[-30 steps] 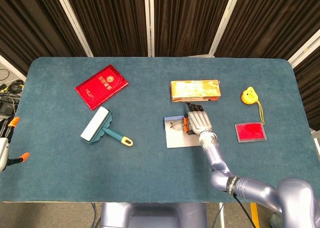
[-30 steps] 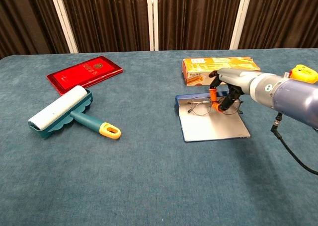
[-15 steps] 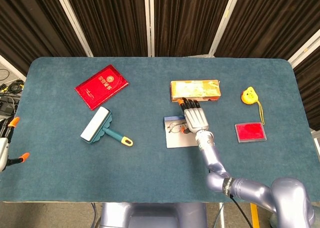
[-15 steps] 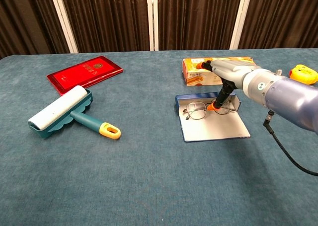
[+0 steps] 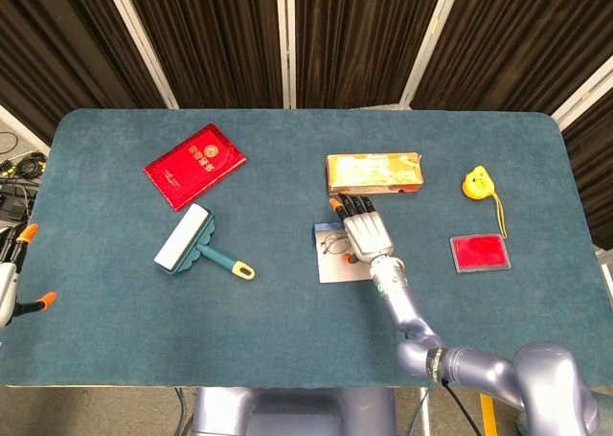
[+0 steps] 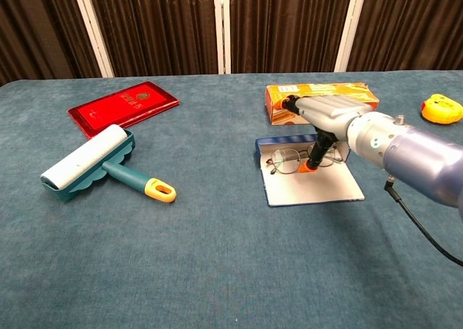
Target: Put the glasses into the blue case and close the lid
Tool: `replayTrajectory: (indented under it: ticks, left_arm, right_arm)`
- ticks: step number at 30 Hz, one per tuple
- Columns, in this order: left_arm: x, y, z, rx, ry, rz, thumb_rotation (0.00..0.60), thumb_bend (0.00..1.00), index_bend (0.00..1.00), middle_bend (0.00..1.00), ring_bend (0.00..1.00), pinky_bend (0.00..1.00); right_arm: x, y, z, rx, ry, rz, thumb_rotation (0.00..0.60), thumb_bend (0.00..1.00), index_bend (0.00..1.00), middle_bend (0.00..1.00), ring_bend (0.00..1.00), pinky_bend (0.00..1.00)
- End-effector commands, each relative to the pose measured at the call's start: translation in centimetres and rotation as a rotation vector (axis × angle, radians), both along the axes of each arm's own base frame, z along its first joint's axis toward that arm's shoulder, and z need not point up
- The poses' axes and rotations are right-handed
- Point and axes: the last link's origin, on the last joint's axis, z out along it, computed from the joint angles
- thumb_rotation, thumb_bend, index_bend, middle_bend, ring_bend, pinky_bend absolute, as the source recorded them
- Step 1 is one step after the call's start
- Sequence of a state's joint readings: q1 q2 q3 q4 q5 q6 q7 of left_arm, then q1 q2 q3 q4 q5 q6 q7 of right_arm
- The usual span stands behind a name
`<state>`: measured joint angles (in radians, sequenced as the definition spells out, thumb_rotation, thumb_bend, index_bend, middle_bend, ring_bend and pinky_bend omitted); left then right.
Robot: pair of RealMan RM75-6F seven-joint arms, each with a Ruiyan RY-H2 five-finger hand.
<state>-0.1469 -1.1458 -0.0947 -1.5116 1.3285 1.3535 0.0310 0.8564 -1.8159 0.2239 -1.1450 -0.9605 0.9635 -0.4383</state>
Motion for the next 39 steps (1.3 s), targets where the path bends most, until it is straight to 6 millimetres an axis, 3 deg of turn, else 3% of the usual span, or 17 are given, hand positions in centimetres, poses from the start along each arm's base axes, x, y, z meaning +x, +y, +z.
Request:
replayTrajectory:
  ticks: [1,12,25,39]
  left_arm:
    - [-0.1,0.1,0.0,0.0,-0.003,0.003,0.6,0.0,0.0,0.0,0.0,0.0]
    - [-0.4,0.3,0.2,0.003,-0.012,0.015,0.6,0.0,0.0,0.0,0.0,0.0]
    - [-0.7,0.5,0.2,0.001,-0.019,0.027,0.6,0.0,0.0,0.0,0.0,0.0]
    - [-0.5,0.4,0.3,0.002,-0.018,0.02,0.6,0.0,0.0,0.0,0.0,0.0]
  right_arm:
    - [0.5,-0.1,-1.0,0.009,-0.012,0.003,0.6,0.05,0.0,0.0,0.0,0.0]
    - [1.0,-1.8,-1.8,-0.016,-0.049,-0.036,0.6,0.05,0.0,0.0,0.0,0.0]
    - [-0.5,-3.5,-1.1,-0.091,0.029,-0.054,0.6,0.05,0.0,0.0,0.0,0.0]
    - [-1.6,-2.3,-0.4,-0.067,0.078,-0.024,0.6,0.05,0.01,0.0,0.0,0.0]
